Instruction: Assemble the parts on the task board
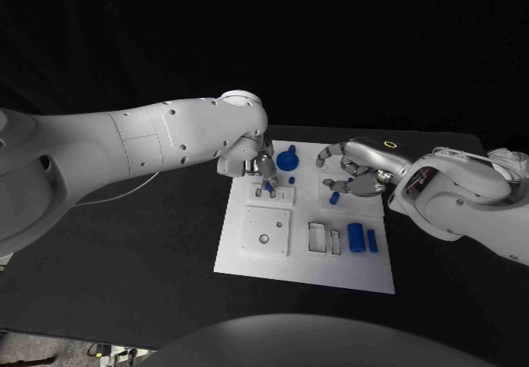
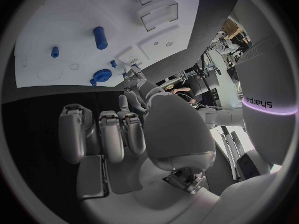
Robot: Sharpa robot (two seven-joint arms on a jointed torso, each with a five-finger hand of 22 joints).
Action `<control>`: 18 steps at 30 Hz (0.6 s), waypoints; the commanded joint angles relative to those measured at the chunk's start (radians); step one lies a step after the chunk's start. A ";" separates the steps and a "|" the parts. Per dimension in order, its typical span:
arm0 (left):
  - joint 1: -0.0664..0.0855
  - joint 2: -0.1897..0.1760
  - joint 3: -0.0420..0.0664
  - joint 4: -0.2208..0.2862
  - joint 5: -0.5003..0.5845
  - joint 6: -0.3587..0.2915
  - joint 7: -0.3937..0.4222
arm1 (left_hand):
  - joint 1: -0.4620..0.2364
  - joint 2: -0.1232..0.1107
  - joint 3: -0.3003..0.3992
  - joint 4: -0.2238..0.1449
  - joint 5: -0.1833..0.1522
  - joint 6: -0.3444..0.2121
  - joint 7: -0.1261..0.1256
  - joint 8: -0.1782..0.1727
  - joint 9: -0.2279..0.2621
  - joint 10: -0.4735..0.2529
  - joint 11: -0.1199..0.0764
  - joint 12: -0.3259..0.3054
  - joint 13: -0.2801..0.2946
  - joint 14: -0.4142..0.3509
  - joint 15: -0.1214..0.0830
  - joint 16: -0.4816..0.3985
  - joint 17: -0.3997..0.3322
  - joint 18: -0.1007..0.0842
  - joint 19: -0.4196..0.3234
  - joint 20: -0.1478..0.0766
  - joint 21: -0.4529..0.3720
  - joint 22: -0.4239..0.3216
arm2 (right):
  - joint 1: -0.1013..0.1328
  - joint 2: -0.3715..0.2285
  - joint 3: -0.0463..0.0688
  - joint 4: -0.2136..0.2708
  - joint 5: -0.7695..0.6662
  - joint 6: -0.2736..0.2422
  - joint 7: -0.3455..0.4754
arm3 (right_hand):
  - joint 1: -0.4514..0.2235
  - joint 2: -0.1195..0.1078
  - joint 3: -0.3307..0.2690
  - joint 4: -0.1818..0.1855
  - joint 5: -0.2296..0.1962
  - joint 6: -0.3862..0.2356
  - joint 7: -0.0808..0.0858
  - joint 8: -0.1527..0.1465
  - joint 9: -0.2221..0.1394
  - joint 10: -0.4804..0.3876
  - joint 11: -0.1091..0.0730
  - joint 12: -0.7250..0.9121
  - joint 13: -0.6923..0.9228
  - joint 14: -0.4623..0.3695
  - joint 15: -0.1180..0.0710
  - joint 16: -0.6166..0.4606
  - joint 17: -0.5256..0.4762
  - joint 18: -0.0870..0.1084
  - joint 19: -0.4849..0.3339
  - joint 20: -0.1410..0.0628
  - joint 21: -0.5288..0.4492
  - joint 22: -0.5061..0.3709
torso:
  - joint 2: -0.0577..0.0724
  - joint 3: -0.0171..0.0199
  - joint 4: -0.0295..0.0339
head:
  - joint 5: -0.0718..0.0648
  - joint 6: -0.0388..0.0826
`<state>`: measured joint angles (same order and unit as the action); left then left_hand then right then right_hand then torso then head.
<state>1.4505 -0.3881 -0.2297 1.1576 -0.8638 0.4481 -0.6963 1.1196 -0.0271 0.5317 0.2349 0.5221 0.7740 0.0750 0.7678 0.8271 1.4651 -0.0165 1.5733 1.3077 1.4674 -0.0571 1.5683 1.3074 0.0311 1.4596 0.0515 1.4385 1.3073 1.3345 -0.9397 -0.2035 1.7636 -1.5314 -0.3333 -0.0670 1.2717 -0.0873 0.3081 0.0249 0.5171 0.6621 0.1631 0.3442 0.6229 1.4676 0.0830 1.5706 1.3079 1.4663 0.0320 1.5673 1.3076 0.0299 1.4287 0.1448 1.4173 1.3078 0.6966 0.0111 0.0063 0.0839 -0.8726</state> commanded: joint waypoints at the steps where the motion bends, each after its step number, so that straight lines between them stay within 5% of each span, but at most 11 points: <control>1: -0.003 0.002 0.001 0.000 -0.009 -0.021 -0.003 | 0.009 0.020 0.139 -0.148 0.007 0.025 -0.019 -0.005 0.001 0.106 0.004 -0.003 0.263 0.103 0.001 0.002 0.263 0.011 -0.002 0.004 -0.005 0.195 | -0.001 -0.001 0.000 0.000 0.000 0.016 -0.003 | -0.001 0.010 0.007 0.001 0.005 0.007 0.002 0.006 -0.001 0.103 0.008 0.000 0.263 0.104 0.004 0.003 0.263 0.018 -0.009 0.000 -0.003 0.200 | -0.001 0.0011 0.0003 | 0.004 0.000; 18: -0.008 0.002 0.000 0.022 -0.010 -0.025 0.001 | 0.012 0.024 0.127 -0.150 0.009 0.027 -0.018 -0.015 0.002 0.106 0.005 -0.003 0.263 0.103 0.002 0.002 0.263 0.012 -0.006 0.005 -0.010 0.193 | -0.001 -0.001 0.000 0.001 0.004 0.030 -0.009 | 0.000 0.010 0.008 0.001 0.008 0.008 0.002 0.006 -0.001 0.103 0.008 0.000 0.263 0.104 0.004 0.003 0.263 0.018 -0.010 0.000 -0.004 0.199 | -0.001 0.0013 -0.0005 | 0.008 0.000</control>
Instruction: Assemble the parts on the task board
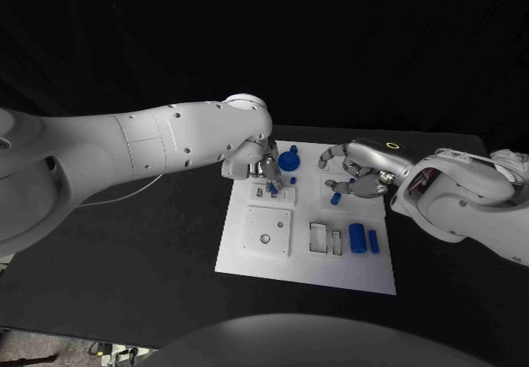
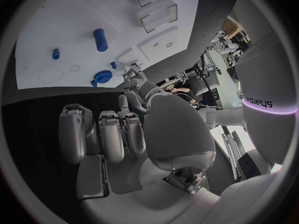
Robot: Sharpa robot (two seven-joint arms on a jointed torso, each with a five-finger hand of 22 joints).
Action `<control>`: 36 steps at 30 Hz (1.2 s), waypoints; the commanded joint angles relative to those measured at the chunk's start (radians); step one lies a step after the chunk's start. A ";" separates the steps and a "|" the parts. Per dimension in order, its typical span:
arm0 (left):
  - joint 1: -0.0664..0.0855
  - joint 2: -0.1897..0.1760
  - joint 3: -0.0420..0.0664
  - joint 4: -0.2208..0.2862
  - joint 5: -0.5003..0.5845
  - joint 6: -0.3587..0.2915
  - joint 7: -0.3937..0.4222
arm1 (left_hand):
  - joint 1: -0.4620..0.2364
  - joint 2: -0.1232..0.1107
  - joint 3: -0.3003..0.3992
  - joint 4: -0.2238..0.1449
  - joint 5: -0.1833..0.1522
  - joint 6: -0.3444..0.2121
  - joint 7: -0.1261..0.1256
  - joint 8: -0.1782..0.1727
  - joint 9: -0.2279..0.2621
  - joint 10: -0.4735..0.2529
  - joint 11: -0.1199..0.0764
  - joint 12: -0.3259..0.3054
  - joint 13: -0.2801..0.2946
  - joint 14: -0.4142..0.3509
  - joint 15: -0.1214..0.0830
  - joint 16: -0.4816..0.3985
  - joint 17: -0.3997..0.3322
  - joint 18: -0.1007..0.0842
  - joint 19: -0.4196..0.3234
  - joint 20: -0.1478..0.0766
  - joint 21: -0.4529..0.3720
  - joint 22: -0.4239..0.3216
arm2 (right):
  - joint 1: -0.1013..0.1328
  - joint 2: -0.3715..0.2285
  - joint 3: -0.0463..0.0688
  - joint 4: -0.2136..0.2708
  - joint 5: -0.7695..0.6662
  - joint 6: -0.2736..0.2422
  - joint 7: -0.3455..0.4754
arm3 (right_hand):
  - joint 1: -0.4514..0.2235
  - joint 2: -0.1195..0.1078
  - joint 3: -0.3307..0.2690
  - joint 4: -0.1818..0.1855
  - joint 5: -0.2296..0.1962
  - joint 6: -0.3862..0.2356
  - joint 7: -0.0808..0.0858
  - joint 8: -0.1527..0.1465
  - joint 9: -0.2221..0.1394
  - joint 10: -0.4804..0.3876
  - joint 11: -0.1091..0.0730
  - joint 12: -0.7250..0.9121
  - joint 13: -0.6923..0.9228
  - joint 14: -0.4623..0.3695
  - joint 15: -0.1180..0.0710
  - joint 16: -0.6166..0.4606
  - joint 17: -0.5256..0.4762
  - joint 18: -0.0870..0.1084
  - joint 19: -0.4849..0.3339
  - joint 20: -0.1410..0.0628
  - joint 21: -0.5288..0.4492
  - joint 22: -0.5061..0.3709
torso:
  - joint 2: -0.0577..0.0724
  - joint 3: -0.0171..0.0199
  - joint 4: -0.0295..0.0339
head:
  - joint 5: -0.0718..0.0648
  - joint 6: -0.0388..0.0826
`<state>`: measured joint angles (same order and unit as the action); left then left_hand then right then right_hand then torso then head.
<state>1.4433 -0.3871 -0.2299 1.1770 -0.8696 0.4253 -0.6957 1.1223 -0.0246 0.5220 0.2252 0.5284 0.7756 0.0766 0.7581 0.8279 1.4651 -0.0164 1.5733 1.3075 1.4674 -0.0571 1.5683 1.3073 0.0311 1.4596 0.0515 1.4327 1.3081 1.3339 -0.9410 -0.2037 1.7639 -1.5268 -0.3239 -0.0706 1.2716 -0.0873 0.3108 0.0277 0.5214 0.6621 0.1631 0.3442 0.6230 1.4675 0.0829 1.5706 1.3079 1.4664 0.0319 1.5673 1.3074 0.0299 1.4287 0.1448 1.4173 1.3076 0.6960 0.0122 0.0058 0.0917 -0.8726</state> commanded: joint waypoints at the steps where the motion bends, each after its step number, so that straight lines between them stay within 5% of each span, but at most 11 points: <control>1: -0.001 0.000 0.001 0.002 -0.004 -0.002 0.000 | 0.010 0.022 0.136 -0.141 0.003 0.025 -0.019 -0.006 0.001 0.106 0.005 -0.003 0.263 0.103 0.002 0.002 0.263 0.012 -0.006 0.005 -0.005 0.192 | -0.001 0.000 0.000 0.000 0.000 0.021 -0.005 | 0.000 0.010 0.005 -0.002 0.004 0.008 0.002 0.006 -0.001 0.103 0.009 0.000 0.263 0.104 0.004 0.003 0.263 0.018 -0.010 0.000 -0.004 0.200 | 0.000 0.0003 -0.0001 | 0.000 0.000; 36: -0.021 -0.006 0.000 0.004 -0.004 0.017 -0.027 | 0.015 0.028 0.122 -0.146 0.006 0.030 -0.018 -0.021 0.001 0.106 0.006 -0.003 0.263 0.103 0.003 0.002 0.263 0.015 -0.014 0.006 -0.015 0.189 | -0.003 0.003 -0.001 -0.009 0.012 0.054 -0.018 | -0.001 0.011 0.006 -0.001 0.007 0.010 0.002 0.007 -0.002 0.103 0.009 0.000 0.263 0.104 0.004 0.003 0.263 0.021 -0.018 0.001 -0.014 0.196 | 0.000 -0.0008 -0.0008 | 0.010 0.000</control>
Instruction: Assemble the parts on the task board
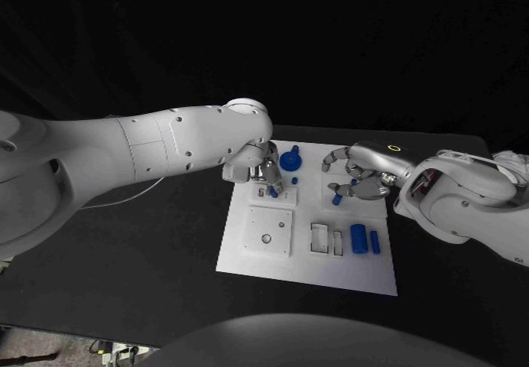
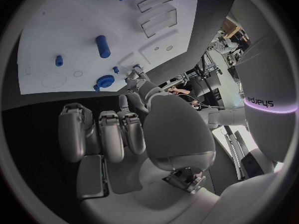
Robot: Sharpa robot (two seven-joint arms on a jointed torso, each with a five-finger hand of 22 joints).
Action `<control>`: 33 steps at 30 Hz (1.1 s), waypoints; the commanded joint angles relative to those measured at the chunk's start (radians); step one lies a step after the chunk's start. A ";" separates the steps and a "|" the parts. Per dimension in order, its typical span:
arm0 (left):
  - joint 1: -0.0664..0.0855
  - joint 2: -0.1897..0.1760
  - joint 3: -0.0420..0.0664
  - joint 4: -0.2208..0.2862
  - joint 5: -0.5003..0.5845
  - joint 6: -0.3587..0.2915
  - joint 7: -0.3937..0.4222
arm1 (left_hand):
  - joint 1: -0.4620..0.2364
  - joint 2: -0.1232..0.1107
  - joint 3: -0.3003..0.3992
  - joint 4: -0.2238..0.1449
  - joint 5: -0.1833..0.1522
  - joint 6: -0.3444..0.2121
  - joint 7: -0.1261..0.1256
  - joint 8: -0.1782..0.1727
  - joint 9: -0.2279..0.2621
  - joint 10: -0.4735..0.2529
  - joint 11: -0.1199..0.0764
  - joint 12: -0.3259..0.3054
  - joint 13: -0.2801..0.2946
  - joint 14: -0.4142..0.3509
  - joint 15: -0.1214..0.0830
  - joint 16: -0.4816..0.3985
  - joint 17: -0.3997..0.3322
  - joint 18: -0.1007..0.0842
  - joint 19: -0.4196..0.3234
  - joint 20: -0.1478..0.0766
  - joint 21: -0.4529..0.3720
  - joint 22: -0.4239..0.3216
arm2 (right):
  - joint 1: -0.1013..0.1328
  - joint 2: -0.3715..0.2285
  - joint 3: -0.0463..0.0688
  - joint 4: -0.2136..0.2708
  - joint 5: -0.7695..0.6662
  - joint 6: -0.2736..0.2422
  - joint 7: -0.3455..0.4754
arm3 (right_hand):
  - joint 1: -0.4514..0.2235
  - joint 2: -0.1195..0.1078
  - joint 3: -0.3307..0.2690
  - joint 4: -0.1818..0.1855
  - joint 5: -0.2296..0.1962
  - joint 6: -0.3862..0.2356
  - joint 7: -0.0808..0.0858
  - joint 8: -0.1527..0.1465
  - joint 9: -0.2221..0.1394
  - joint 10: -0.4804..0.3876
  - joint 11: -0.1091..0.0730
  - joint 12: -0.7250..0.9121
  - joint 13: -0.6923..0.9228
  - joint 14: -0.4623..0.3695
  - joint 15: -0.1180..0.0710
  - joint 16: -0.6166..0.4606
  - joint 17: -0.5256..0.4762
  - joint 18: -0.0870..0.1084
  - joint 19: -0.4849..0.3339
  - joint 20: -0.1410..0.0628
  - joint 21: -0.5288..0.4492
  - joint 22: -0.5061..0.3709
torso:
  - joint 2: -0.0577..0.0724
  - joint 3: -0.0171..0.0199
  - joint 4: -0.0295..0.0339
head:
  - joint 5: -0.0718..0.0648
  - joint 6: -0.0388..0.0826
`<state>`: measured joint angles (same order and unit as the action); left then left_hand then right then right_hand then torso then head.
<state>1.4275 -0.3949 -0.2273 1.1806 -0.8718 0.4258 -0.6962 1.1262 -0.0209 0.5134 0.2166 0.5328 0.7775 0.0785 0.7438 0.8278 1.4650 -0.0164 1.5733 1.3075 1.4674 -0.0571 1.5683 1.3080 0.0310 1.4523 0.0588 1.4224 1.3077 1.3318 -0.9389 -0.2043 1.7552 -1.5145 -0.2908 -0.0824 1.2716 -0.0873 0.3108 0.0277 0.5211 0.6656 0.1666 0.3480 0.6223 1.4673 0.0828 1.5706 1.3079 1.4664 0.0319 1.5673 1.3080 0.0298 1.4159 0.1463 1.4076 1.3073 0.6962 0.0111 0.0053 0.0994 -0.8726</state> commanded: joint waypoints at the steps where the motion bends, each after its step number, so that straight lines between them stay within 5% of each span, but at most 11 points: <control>1: -0.006 0.002 -0.002 0.000 -0.002 0.016 -0.027 | 0.011 0.024 0.130 -0.138 0.002 0.028 -0.020 -0.007 0.001 0.106 0.006 -0.003 0.263 0.103 0.003 0.002 0.263 0.015 -0.007 -0.001 -0.006 0.189 | -0.001 0.001 0.000 -0.001 0.000 0.021 -0.006 | -0.001 0.011 0.006 -0.001 0.007 0.007 -0.002 0.004 -0.001 0.103 0.009 0.000 0.263 0.104 0.004 0.003 0.263 0.021 -0.006 -0.001 -0.004 0.196 | 0.000 0.0004 -0.0003 | 0.002 0.000; 4: -0.007 0.002 -0.002 -0.001 -0.002 0.014 -0.026 | 0.011 0.024 0.122 -0.138 -0.004 0.027 -0.019 -0.015 0.001 0.106 0.008 -0.003 0.263 0.103 0.004 0.002 0.263 0.016 -0.009 0.000 -0.009 0.188 | -0.001 0.001 0.000 -0.001 0.001 0.023 -0.007 | -0.001 0.011 0.006 -0.001 0.007 0.007 -0.002 0.004 -0.001 0.103 0.009 0.000 0.263 0.104 0.004 0.003 0.263 0.021 -0.007 -0.001 -0.006 0.196 | 0.000 0.0006 -0.0004 | 0.002 0.000; 13: -0.013 0.003 -0.002 -0.003 -0.002 0.012 -0.023 | -0.010 0.024 0.009 -0.106 -0.143 0.031 -0.018 -0.088 -0.007 0.106 0.011 -0.003 0.263 0.103 0.009 0.002 0.263 0.017 -0.014 0.006 -0.020 0.188 | -0.002 0.001 0.000 -0.004 0.003 0.027 -0.010 | -0.001 0.012 0.006 -0.001 0.007 0.007 -0.002 0.004 -0.001 0.103 0.009 0.000 0.263 0.104 0.004 0.003 0.263 0.022 -0.009 -0.001 -0.007 0.195 | 0.001 0.0008 -0.0013 | 0.002 0.000; 33: -0.020 0.006 -0.002 -0.009 -0.002 0.004 -0.018 | -0.069 0.025 -0.139 0.009 -0.280 0.060 -0.013 -0.176 -0.010 0.106 0.017 -0.003 0.263 0.103 0.014 0.002 0.263 0.018 -0.013 0.010 -0.031 0.192 | -0.005 0.001 -0.001 -0.006 0.009 0.037 -0.013 | -0.002 0.012 0.006 0.000 0.008 0.007 -0.001 0.004 -0.002 0.103 0.010 0.000 0.263 0.104 0.005 0.003 0.263 0.022 -0.011 0.000 -0.009 0.194 | 0.000 0.0009 -0.0001 | 0.002 0.000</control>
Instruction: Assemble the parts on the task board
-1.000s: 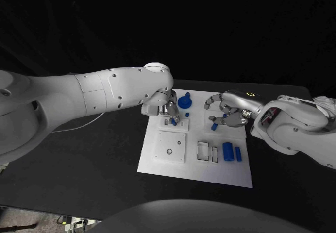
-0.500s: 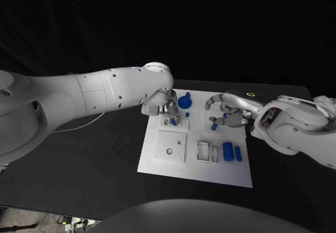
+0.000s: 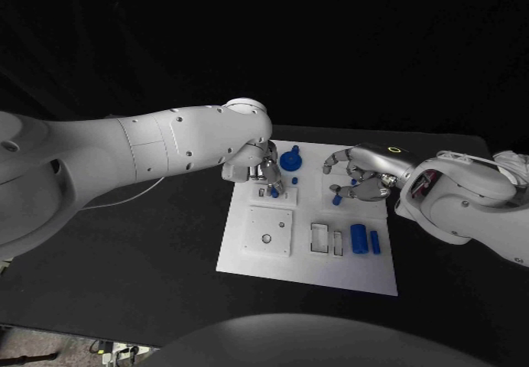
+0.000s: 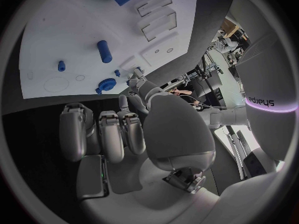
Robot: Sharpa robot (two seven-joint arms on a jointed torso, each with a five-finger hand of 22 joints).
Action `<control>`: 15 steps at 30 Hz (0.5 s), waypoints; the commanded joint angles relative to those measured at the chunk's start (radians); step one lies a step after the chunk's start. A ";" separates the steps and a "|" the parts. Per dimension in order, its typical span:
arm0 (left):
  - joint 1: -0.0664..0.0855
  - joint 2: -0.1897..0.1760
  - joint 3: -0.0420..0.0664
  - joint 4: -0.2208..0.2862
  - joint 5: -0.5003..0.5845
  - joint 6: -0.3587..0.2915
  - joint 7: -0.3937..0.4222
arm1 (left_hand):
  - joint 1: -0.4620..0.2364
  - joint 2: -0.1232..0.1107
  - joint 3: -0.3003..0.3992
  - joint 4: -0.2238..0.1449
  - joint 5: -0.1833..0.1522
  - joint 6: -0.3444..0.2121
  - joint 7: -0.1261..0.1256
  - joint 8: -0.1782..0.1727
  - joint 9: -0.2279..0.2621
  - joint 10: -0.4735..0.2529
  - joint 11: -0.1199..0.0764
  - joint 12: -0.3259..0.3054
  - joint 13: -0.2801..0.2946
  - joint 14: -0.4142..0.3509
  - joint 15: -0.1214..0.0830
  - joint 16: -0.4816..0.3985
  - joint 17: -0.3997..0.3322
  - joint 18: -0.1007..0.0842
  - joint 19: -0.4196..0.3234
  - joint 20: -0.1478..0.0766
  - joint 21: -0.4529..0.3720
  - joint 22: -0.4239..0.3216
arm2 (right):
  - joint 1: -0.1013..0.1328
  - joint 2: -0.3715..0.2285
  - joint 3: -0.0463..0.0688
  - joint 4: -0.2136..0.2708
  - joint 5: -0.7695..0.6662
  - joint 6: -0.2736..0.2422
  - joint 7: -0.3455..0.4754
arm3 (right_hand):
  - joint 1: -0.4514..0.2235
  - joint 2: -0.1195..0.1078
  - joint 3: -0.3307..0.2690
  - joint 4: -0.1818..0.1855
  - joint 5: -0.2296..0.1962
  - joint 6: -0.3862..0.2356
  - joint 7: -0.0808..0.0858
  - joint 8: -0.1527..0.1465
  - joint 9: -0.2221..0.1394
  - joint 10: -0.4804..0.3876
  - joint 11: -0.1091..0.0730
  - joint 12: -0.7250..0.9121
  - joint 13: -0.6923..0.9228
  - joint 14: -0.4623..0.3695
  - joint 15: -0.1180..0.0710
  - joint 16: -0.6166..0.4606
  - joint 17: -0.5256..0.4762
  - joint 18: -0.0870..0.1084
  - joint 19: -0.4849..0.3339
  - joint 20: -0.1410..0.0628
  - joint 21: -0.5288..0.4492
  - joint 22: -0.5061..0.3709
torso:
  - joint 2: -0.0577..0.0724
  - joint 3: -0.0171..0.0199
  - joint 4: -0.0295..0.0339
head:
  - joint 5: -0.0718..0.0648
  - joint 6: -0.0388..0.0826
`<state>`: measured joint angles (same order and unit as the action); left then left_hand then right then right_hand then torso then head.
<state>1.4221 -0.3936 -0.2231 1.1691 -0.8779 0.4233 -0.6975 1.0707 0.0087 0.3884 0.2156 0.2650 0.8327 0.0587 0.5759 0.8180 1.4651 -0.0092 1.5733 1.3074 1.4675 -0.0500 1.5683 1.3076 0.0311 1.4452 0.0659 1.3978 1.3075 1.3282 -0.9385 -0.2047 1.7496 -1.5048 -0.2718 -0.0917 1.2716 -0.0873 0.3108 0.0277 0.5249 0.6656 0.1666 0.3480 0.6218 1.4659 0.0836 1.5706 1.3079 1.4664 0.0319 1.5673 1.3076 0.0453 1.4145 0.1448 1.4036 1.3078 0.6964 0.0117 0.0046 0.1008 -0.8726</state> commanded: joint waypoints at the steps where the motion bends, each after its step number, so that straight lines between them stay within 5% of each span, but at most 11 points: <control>1: -0.015 0.005 -0.006 0.002 0.004 0.006 -0.015 | -0.019 -0.005 -0.024 0.018 -0.019 0.006 0.008 -0.012 0.001 0.106 0.010 -0.003 0.263 0.103 0.008 0.002 0.263 0.018 -0.006 0.004 -0.007 0.192 | -0.002 0.000 0.000 -0.001 -0.001 0.018 -0.004 | -0.002 0.012 0.006 0.000 0.004 0.007 -0.001 0.004 -0.001 0.105 0.009 0.000 0.263 0.104 0.005 0.003 0.263 0.007 -0.009 0.001 -0.005 0.194 | 0.000 0.0003 0.0006 | 0.001 0.000; 5: -0.016 0.006 -0.006 0.001 0.004 0.006 -0.014 | -0.042 -0.009 -0.065 0.051 -0.058 0.011 0.011 -0.027 0.003 0.106 0.013 -0.003 0.263 0.103 0.011 0.002 0.263 0.018 -0.006 0.006 -0.009 0.193 | -0.003 0.000 0.000 -0.001 0.000 0.018 -0.004 | -0.002 0.012 0.006 0.000 0.004 0.007 -0.001 0.004 -0.001 0.105 0.009 0.000 0.263 0.104 0.005 0.003 0.263 0.007 -0.009 0.001 -0.005 0.194 | 0.000 0.0000 0.0004 | 0.001 0.000; 15: -0.019 0.007 -0.006 -0.003 0.004 0.017 -0.032 | -0.047 -0.014 -0.099 0.064 -0.081 0.015 0.013 -0.042 0.006 0.106 0.015 -0.003 0.263 0.103 0.012 0.002 0.263 0.017 -0.002 0.008 -0.005 0.196 | -0.003 -0.002 0.000 -0.001 0.000 0.019 -0.004 | -0.003 0.012 0.006 0.001 0.005 0.007 -0.001 0.003 -0.002 0.105 0.009 0.000 0.263 0.104 0.005 0.003 0.263 0.007 -0.010 0.001 -0.006 0.193 | 0.000 -0.0001 0.0007 | 0.004 0.000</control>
<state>1.4191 -0.3904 -0.2213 1.1639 -0.8796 0.4205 -0.6976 1.0320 -0.0069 0.2938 0.2798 0.1876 0.8458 0.0679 0.5481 0.8230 1.4651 -0.0019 1.5733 1.3074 1.4650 -0.0450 1.5683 1.3075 0.0311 1.4415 0.0695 1.3941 1.3075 1.3261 -0.9398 -0.2048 1.7483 -1.5020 -0.2678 -0.0932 1.2672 -0.0829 0.3108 0.0277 0.5249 0.6656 0.1665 0.3480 0.6212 1.4633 0.0861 1.5706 1.3079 1.4664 0.0319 1.5673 1.3075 0.0454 1.4110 0.1484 1.4036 1.3076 0.6962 0.0118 0.0051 0.1038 -0.8726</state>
